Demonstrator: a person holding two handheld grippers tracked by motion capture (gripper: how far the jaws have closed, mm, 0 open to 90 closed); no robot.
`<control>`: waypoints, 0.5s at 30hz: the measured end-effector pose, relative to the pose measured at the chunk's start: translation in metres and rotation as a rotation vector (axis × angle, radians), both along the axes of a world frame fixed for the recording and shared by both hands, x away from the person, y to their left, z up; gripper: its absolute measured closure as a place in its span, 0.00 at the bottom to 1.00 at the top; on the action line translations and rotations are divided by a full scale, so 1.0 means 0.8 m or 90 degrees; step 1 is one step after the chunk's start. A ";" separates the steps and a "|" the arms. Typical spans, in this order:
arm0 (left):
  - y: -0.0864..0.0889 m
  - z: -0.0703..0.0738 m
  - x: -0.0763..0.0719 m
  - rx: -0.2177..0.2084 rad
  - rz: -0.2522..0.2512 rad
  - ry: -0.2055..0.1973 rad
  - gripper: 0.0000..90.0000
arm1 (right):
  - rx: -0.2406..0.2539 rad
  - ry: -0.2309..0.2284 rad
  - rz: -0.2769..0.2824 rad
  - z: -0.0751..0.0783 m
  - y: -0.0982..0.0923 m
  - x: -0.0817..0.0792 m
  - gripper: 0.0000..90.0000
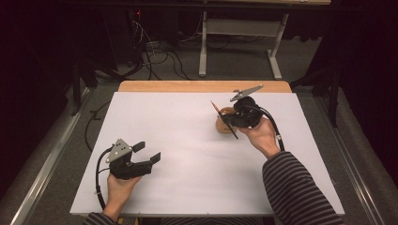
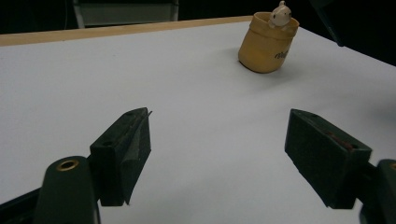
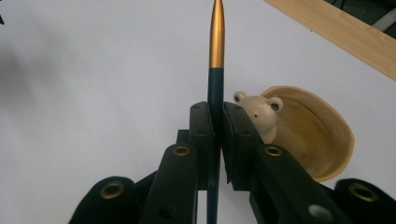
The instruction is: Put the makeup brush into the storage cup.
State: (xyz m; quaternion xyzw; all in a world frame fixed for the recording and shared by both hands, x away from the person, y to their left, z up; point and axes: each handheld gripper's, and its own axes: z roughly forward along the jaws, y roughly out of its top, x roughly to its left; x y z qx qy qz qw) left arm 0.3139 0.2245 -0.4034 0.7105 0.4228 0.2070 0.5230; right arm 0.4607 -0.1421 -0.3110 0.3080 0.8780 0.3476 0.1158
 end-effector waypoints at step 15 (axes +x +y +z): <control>0.000 0.000 0.000 0.000 0.001 0.000 0.26 | 0.027 -0.004 -0.006 0.005 -0.012 0.005 0.95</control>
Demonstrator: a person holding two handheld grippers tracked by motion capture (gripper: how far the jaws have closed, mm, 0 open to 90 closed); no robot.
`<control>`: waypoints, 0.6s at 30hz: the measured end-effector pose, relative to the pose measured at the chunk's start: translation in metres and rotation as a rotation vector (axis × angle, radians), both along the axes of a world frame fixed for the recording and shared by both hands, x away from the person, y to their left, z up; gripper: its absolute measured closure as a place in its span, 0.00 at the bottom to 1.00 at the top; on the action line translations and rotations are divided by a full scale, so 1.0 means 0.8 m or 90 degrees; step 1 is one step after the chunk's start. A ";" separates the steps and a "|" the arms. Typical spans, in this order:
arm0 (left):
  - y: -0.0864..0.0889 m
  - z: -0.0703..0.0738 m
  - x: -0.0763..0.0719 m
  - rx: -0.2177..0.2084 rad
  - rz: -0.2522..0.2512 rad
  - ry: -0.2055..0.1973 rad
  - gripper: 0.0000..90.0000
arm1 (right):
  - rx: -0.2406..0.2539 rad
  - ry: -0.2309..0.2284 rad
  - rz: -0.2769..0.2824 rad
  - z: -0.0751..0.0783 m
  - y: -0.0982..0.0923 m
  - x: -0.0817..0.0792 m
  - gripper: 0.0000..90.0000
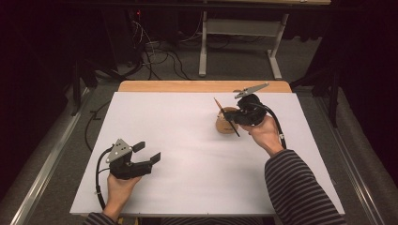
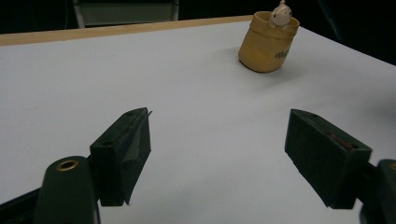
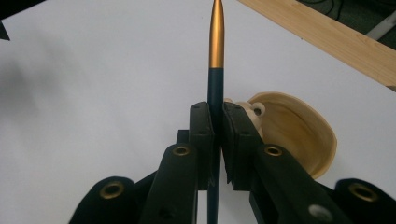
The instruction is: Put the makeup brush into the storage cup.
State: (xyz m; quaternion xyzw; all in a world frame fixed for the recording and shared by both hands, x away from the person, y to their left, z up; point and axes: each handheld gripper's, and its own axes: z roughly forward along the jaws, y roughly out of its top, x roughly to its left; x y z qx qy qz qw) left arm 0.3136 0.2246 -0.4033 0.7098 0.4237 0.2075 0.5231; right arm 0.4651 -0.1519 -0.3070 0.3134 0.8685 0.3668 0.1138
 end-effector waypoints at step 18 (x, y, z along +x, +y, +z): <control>0.000 0.000 0.000 0.002 0.001 0.000 0.26 | 0.027 -0.005 -0.031 0.001 -0.013 0.008 0.95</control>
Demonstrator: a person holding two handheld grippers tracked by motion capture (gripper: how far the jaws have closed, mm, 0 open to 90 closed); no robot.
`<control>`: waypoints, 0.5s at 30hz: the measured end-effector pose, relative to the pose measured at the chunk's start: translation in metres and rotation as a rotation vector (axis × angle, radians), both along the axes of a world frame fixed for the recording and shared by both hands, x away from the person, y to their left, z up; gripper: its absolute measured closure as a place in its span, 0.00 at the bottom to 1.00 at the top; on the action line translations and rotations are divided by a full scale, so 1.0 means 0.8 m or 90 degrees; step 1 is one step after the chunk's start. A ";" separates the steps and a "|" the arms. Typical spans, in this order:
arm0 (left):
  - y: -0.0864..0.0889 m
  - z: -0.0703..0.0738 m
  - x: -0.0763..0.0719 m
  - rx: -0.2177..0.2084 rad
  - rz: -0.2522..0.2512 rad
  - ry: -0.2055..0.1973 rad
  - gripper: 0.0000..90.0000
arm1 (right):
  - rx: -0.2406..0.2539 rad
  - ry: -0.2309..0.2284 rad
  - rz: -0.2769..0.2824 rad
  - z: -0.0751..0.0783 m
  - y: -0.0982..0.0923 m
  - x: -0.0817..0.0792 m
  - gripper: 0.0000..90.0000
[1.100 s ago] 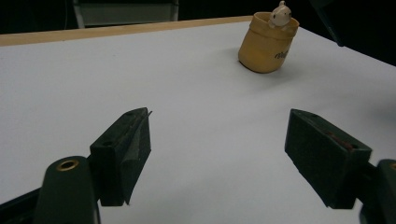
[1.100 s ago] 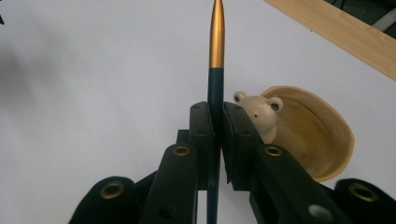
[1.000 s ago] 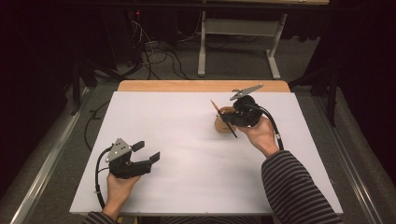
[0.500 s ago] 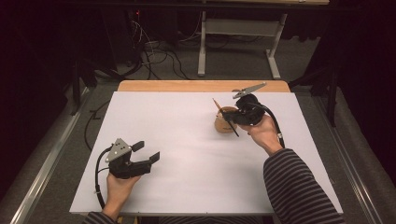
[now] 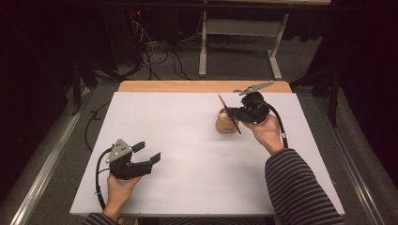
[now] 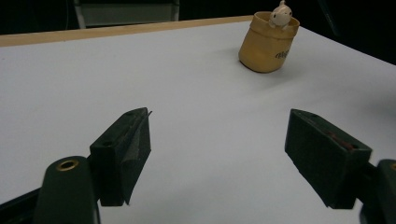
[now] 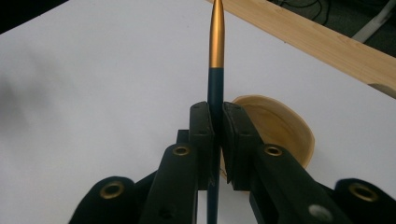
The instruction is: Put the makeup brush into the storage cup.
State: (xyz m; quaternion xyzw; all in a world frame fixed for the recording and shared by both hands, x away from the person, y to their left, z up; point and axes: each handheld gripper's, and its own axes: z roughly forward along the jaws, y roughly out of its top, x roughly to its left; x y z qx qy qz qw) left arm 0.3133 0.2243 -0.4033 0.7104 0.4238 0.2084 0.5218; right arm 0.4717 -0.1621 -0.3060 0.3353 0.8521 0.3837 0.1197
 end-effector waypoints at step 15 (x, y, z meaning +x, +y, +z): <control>0.000 0.000 0.001 -0.001 0.001 0.001 0.26 | 0.047 -0.024 -0.031 0.000 -0.016 0.012 0.95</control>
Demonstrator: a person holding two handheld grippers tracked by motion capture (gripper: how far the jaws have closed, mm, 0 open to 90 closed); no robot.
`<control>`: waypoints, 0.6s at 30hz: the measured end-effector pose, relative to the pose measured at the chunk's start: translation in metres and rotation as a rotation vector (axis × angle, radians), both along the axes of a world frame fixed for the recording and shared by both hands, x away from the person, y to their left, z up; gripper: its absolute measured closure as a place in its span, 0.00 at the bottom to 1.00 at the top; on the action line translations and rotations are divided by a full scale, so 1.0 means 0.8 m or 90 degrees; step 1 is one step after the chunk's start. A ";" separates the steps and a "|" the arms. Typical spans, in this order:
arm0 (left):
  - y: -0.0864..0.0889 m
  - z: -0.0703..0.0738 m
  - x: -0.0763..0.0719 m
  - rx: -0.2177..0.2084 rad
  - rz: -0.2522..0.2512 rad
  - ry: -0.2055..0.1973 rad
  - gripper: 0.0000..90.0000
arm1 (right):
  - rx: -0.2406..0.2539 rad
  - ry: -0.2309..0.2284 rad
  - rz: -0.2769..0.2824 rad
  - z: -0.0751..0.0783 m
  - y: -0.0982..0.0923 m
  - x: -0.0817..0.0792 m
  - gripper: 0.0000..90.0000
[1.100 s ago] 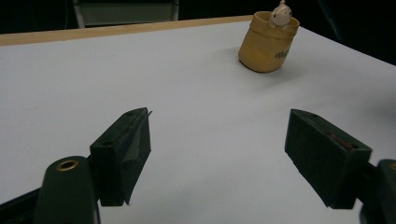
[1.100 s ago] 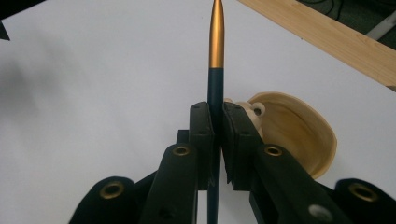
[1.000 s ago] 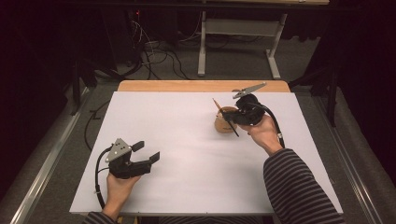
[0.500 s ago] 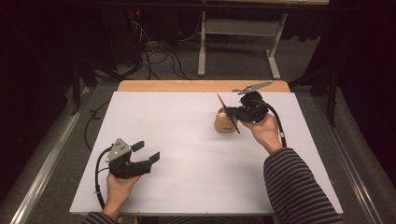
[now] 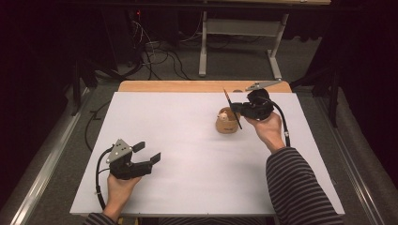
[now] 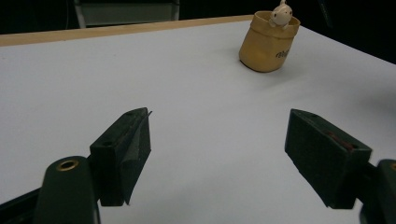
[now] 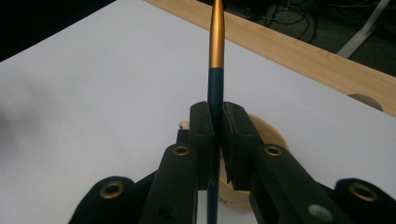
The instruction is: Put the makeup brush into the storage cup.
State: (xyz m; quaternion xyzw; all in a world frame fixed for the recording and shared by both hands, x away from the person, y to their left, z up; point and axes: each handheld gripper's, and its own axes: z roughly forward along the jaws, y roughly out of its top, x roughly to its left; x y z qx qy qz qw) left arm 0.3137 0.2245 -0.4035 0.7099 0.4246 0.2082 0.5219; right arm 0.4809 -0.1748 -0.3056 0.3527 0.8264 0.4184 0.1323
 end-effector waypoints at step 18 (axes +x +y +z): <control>0.000 0.000 -0.001 0.003 0.000 -0.001 0.26 | 0.012 -0.007 -0.024 0.006 -0.001 0.013 0.95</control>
